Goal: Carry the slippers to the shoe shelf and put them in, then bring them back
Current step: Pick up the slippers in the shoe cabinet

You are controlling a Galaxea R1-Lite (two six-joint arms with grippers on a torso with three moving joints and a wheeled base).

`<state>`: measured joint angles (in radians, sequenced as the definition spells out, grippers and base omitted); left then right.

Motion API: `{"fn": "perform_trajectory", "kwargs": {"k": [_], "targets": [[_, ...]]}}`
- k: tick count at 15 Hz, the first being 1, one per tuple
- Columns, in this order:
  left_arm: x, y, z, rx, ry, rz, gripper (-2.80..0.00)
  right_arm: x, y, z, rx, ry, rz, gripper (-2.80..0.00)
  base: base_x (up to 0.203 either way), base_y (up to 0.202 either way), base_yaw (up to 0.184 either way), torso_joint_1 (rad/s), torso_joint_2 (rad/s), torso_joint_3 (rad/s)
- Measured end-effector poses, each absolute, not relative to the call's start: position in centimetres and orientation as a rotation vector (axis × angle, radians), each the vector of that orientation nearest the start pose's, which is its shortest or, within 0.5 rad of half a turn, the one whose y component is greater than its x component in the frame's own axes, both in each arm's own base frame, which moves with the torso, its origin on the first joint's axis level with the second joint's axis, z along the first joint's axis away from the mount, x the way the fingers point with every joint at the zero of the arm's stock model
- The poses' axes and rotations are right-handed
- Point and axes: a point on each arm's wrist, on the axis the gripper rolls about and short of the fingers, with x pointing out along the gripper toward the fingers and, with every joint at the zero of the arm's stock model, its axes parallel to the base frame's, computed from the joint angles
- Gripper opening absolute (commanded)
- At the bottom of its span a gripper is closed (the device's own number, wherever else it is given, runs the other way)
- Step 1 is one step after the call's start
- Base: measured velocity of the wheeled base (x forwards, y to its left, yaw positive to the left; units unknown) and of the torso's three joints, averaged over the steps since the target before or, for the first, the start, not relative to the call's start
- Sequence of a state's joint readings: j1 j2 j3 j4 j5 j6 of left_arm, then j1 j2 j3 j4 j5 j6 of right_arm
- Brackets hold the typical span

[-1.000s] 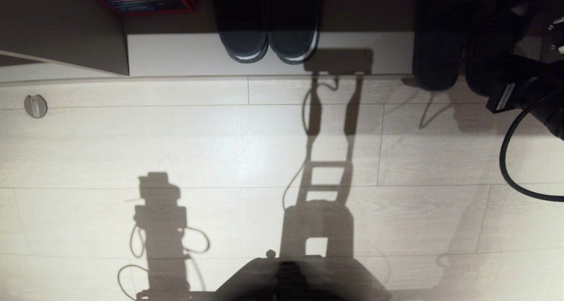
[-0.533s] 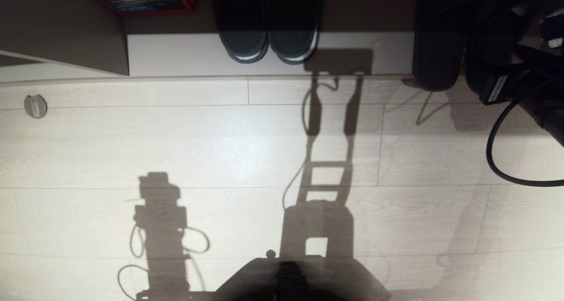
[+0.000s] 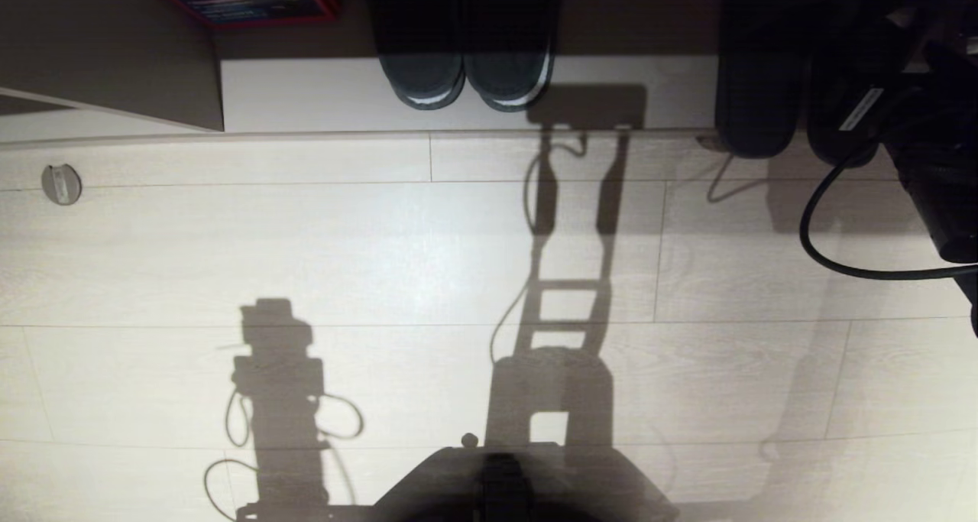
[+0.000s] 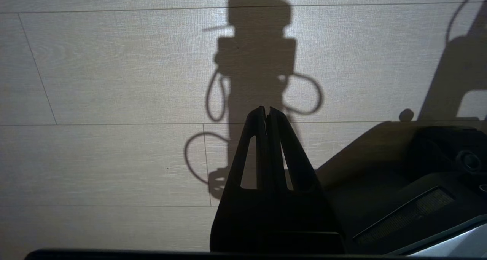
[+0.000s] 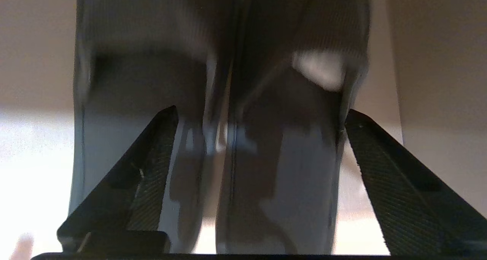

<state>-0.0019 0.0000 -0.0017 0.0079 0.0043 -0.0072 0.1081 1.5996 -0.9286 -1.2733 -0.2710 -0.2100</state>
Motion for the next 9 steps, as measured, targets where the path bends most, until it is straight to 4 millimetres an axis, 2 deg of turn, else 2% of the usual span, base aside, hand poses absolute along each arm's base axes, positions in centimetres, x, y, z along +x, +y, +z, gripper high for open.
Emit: {"fn": "perform_trajectory", "kwargs": {"k": [5, 9], "targets": [[-2.3, 0.0, 7.5, -0.007, 0.006, 0.002, -2.80, 29.5, 2.9, 30.1, -0.004, -0.630, -0.191, 0.00, 0.000, 0.000, 0.000, 0.000, 0.00, 0.000], [-2.3, 0.0, 7.5, -0.007, 0.006, 0.003, -2.80, 30.9, 3.1, 30.3, 0.021, -0.680, -0.182, 0.00, 0.000, 0.000, 0.000, 0.000, 0.00, 0.000]]}}
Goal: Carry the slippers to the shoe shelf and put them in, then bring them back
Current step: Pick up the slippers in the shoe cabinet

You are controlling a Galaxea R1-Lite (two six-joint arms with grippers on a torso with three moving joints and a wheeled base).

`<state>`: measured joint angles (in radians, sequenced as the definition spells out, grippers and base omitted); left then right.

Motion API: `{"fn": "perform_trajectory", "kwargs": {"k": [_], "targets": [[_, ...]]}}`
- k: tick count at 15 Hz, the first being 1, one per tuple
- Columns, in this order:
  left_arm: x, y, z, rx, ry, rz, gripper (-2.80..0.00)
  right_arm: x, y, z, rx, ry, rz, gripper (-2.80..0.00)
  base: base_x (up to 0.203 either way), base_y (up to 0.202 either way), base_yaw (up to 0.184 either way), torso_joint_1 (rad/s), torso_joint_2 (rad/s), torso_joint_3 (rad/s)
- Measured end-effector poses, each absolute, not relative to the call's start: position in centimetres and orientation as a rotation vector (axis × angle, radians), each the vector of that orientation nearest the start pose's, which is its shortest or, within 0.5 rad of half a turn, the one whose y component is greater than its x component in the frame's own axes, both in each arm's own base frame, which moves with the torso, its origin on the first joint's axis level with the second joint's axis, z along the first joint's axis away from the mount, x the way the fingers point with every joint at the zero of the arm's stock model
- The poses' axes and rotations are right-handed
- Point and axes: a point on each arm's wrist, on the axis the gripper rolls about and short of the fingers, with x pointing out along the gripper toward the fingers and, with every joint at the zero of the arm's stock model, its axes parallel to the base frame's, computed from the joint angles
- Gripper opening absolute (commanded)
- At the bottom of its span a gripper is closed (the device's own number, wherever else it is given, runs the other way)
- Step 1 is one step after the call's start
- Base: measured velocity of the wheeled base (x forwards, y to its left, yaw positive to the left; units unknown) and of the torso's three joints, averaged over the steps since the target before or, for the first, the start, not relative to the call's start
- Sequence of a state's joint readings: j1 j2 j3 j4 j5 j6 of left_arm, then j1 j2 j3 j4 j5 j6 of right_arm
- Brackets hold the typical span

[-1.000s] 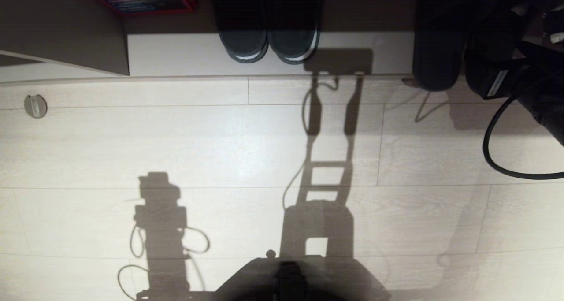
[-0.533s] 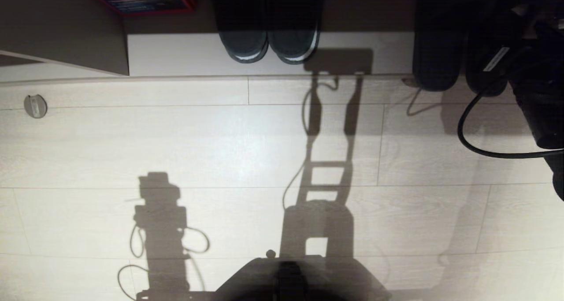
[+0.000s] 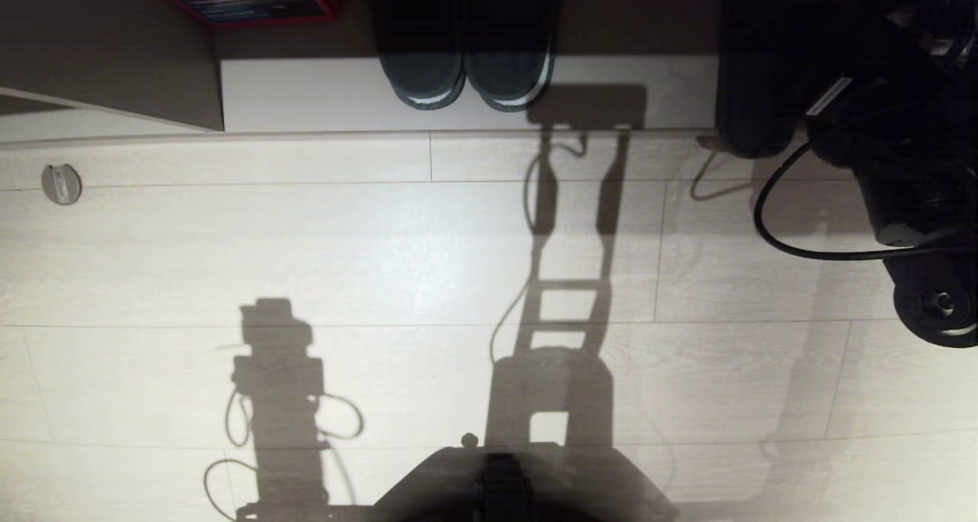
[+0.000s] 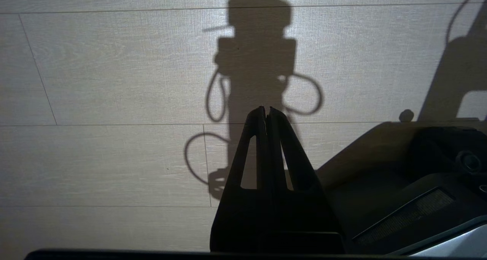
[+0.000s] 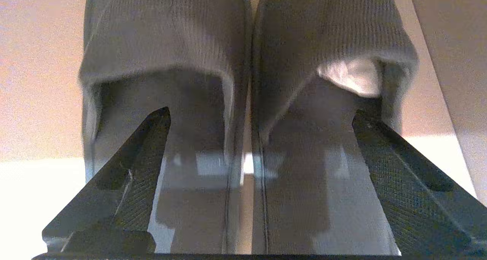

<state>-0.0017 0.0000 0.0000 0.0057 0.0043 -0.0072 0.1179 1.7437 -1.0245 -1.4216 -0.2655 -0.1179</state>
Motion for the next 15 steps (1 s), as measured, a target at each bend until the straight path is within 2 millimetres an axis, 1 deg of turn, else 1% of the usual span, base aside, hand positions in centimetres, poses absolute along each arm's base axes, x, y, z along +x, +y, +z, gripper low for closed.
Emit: {"fn": "perform_trajectory", "kwargs": {"k": [2, 4, 8, 9, 15], "targets": [[-2.3, 0.0, 7.5, -0.007, 0.005, 0.002, -2.80, 31.8, 3.2, 30.7, 0.028, -0.717, -0.173, 0.00, 0.000, 0.000, 0.000, 0.000, 0.00, 0.000], [-2.3, 0.0, 7.5, -0.007, 0.004, 0.003, -2.80, 32.4, 3.3, 30.7, 0.028, -0.724, -0.167, 0.00, 0.000, 0.000, 0.000, 0.000, 0.00, 0.000], [-2.3, 0.0, 7.5, -0.007, 0.004, 0.002, -2.80, 34.0, 3.4, 31.7, 0.031, -0.787, -0.140, 0.00, 0.000, 0.000, 0.000, 0.000, 0.00, 0.000], [-2.3, 0.0, 7.5, -0.007, 0.004, 0.002, -2.80, 34.3, 3.4, 31.7, 0.032, -0.789, -0.139, 0.00, 0.000, 0.000, 0.000, 0.000, 0.00, 0.000], [-2.3, 0.0, 7.5, -0.009, 0.005, 0.002, -2.80, 35.9, 2.9, 32.7, 0.022, -0.854, -0.106, 0.00, 0.000, 0.000, 0.000, 0.000, 0.00, 0.000]]}}
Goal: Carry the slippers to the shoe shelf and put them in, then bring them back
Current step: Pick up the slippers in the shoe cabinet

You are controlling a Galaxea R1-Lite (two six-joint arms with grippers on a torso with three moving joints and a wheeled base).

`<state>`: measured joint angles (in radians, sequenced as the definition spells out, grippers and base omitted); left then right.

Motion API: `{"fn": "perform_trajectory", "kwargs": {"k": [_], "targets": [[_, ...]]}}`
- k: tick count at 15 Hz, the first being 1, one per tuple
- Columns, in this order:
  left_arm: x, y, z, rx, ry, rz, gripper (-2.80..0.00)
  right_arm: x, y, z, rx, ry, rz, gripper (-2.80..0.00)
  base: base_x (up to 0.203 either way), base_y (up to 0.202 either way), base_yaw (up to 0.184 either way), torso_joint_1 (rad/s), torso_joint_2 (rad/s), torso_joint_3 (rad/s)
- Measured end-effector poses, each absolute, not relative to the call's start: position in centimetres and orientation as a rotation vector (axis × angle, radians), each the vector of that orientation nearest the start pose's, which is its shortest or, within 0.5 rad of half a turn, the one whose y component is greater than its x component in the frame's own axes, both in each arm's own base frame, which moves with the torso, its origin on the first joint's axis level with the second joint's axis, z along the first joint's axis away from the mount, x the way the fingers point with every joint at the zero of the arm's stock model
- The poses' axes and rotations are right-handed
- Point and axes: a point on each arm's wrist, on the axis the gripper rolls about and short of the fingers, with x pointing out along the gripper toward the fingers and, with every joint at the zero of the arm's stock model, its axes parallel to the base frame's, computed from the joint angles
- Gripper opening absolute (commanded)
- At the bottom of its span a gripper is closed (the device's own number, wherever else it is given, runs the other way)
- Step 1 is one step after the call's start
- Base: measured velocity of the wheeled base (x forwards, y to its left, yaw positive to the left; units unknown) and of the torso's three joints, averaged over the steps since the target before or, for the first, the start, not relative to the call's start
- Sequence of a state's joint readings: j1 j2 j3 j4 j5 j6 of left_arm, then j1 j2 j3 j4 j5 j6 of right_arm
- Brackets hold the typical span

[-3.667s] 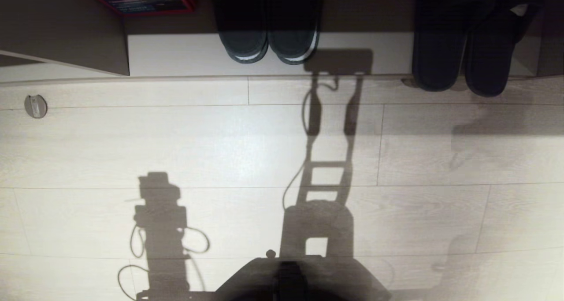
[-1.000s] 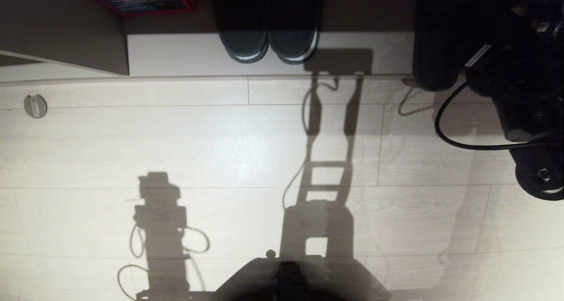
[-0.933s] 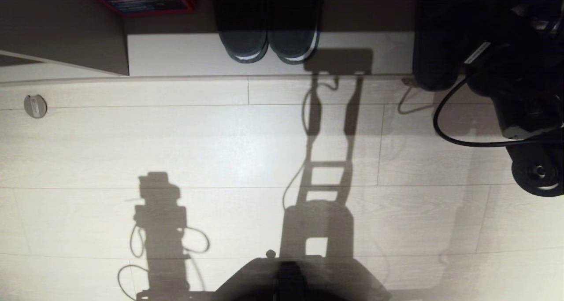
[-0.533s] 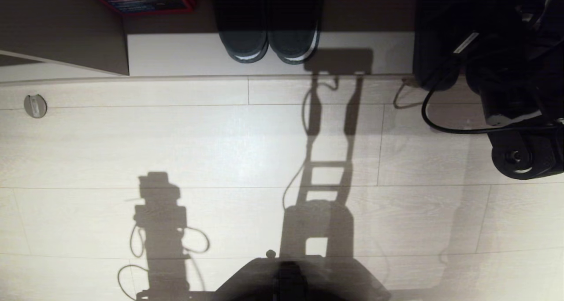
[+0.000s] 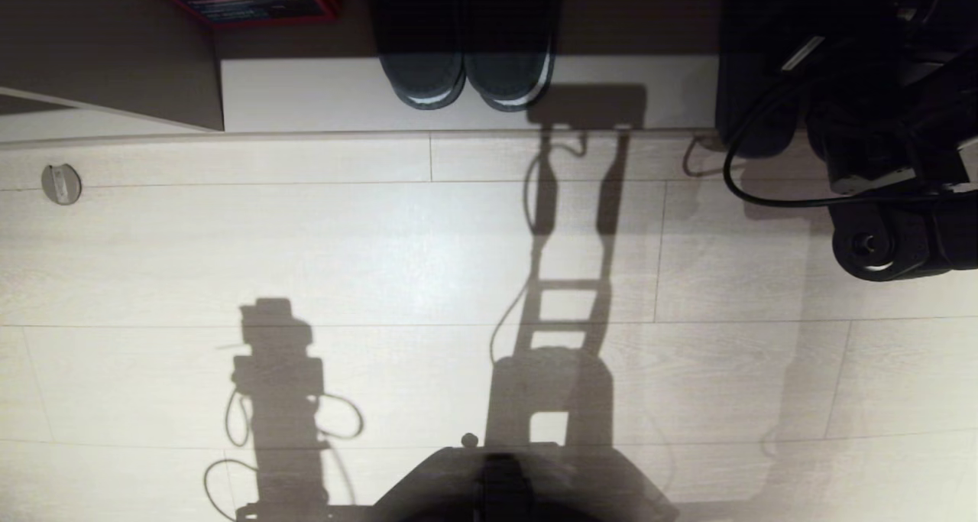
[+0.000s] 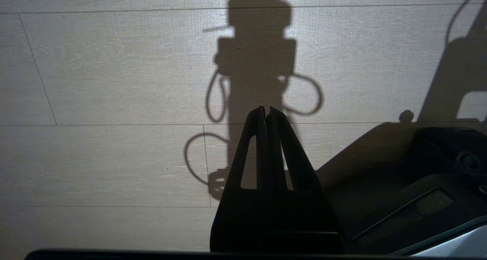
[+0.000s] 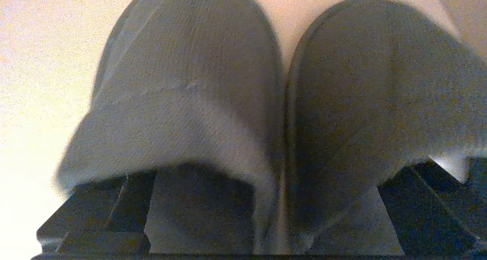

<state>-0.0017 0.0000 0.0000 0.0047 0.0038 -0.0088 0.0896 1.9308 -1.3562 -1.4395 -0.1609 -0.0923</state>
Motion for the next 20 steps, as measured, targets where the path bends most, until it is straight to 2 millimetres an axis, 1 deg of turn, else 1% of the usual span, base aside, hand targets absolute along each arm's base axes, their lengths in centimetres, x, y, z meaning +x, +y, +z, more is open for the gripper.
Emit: {"fn": "perform_trajectory", "kwargs": {"k": [1, 6, 8, 13, 15, 17, 18, 20], "targets": [[-2.3, 0.0, 7.5, -0.009, 0.005, 0.003, -2.80, 36.1, 2.7, 32.8, 0.020, -0.861, -0.110, -2.80, 0.000, 0.000, 0.000, 0.000, 0.00, 0.000], [-2.3, 0.0, 7.5, -0.009, 0.005, 0.003, -2.80, 36.9, 2.6, 33.0, 0.026, -0.877, -0.110, -2.80, 0.000, 0.000, 0.000, 0.000, 0.00, 0.000], [-2.3, 0.0, 7.5, -0.010, 0.005, 0.003, -2.80, 37.0, 2.6, 33.2, 0.040, -0.888, -0.079, -2.80, 0.000, 0.000, 0.000, 0.000, 0.00, 0.000], [-2.3, 0.0, 7.5, -0.010, 0.003, 0.003, -2.80, 36.9, 2.6, 33.3, 0.040, -0.873, -0.075, -2.80, 0.000, 0.000, 0.000, 0.000, 0.00, 0.000], [-2.3, 0.0, 7.5, -0.010, 0.003, 0.002, -2.80, 35.8, 2.6, 32.8, 0.032, -0.803, -0.072, -2.80, 0.000, 0.000, 0.000, 0.000, 0.00, 0.000], [-2.3, 0.0, 7.5, -0.011, 0.003, 0.002, -2.80, 34.0, 2.6, 31.8, 0.023, -0.714, -0.063, -2.80, 0.000, 0.000, 0.000, 0.000, 0.00, 0.000], [-2.3, 0.0, 7.5, -0.011, 0.003, 0.001, -2.80, 33.0, 2.7, 31.3, 0.019, -0.678, -0.059, -2.80, 0.000, 0.000, 0.000, 0.000, 0.00, 0.000], [-2.3, 0.0, 7.5, -0.011, 0.003, 0.002, -2.80, 30.0, 2.8, 30.1, 0.012, -0.594, -0.044, -2.80, 0.000, 0.000, 0.000, 0.000, 0.00, 0.000]]}}
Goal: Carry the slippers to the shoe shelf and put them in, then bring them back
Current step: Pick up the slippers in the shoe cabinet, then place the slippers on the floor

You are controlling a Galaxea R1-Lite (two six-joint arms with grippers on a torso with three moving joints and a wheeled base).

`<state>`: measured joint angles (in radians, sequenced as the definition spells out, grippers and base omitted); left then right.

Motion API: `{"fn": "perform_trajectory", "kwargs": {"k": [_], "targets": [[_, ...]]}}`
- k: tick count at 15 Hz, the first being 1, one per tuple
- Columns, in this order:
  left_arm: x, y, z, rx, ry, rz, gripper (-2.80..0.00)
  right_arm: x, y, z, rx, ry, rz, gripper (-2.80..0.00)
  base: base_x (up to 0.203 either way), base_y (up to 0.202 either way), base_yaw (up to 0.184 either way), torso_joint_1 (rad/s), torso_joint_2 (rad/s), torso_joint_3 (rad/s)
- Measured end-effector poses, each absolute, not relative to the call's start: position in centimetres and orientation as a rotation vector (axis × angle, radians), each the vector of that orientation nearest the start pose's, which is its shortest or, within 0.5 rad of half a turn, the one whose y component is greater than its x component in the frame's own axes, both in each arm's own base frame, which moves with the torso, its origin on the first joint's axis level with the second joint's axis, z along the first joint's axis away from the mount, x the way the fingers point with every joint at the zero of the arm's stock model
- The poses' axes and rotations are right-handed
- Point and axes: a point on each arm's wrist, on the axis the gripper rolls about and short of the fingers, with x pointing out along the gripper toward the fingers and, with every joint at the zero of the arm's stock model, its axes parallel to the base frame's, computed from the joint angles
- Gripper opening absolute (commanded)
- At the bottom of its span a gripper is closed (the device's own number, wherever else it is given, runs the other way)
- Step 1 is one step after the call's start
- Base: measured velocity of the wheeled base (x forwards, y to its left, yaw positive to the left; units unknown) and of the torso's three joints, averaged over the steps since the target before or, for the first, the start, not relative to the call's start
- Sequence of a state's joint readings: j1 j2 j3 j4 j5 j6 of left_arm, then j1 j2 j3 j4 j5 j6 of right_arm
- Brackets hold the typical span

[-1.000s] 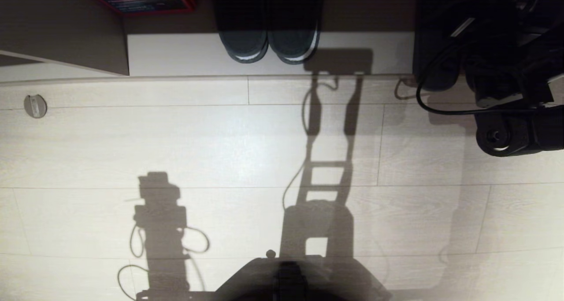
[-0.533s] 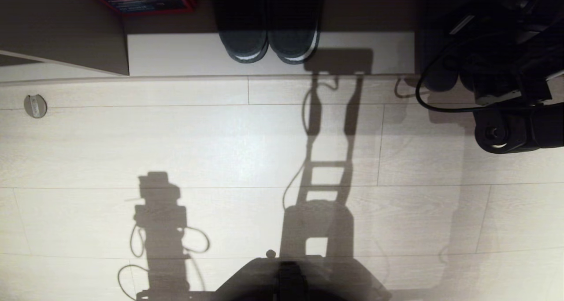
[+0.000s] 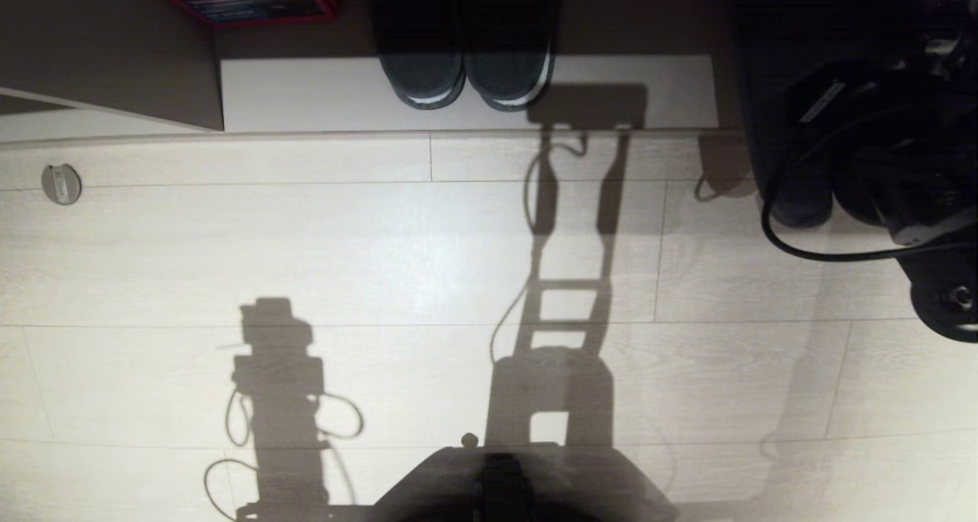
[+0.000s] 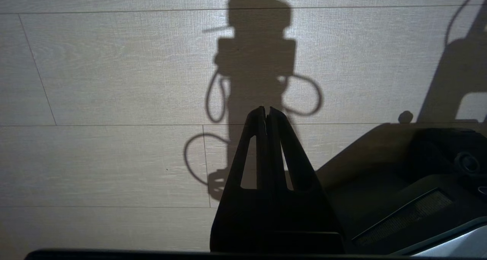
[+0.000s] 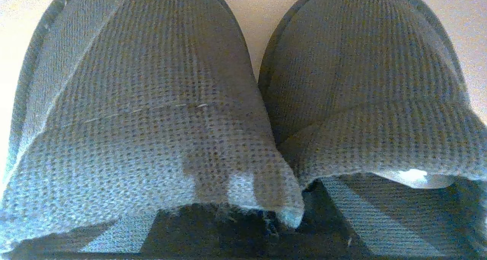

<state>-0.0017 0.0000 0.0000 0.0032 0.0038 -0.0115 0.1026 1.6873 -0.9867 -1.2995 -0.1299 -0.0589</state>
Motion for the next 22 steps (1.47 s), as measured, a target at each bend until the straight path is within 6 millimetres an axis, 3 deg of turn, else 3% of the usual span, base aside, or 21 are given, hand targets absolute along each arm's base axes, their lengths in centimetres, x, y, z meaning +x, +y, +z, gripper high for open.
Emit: {"fn": "perform_trajectory", "kwargs": {"k": [6, 9, 12, 14, 17, 19, 22], "targets": [[-2.3, 0.0, 7.5, -0.011, 0.003, 0.002, -2.80, 19.8, 2.9, 26.8, -0.036, -0.393, 0.009, -2.80, 0.000, 0.000, 0.000, 0.000, 0.00, 0.000], [-2.3, 0.0, 7.5, -0.010, 0.003, 0.002, -2.80, 14.8, 2.2, 26.0, -0.059, -0.335, 0.018, -2.80, 0.000, 0.000, 0.000, 0.000, 0.00, 0.000], [-2.3, 0.0, 7.5, -0.010, 0.003, 0.002, -2.80, 8.7, 1.2, 25.6, -0.068, -0.321, 0.030, -2.80, 0.000, 0.000, 0.000, 0.000, 0.00, 0.000], [-2.3, 0.0, 7.5, -0.010, 0.003, 0.001, -2.80, 4.7, 0.5, 24.4, -0.080, -0.307, 0.041, -2.80, 0.000, 0.000, 0.000, 0.000, 0.00, 0.000], [-2.3, 0.0, 7.5, -0.009, 0.003, 0.001, -2.80, 0.1, 0.0, 21.6, -0.102, -0.308, 0.036, -2.80, 0.000, 0.000, 0.000, 0.000, 0.00, 0.000], [-2.3, 0.0, 7.5, -0.008, 0.003, 0.001, -2.80, -1.8, 0.0, 19.3, -0.110, -0.299, 0.047, -2.80, 0.000, 0.000, 0.000, 0.000, 0.00, 0.000], [-2.3, 0.0, 7.5, -0.007, 0.003, 0.001, -2.80, -2.8, 0.1, 13.3, -0.115, -0.169, 0.073, -2.80, 0.000, 0.000, 0.000, 0.000, 0.00, 0.000]]}}
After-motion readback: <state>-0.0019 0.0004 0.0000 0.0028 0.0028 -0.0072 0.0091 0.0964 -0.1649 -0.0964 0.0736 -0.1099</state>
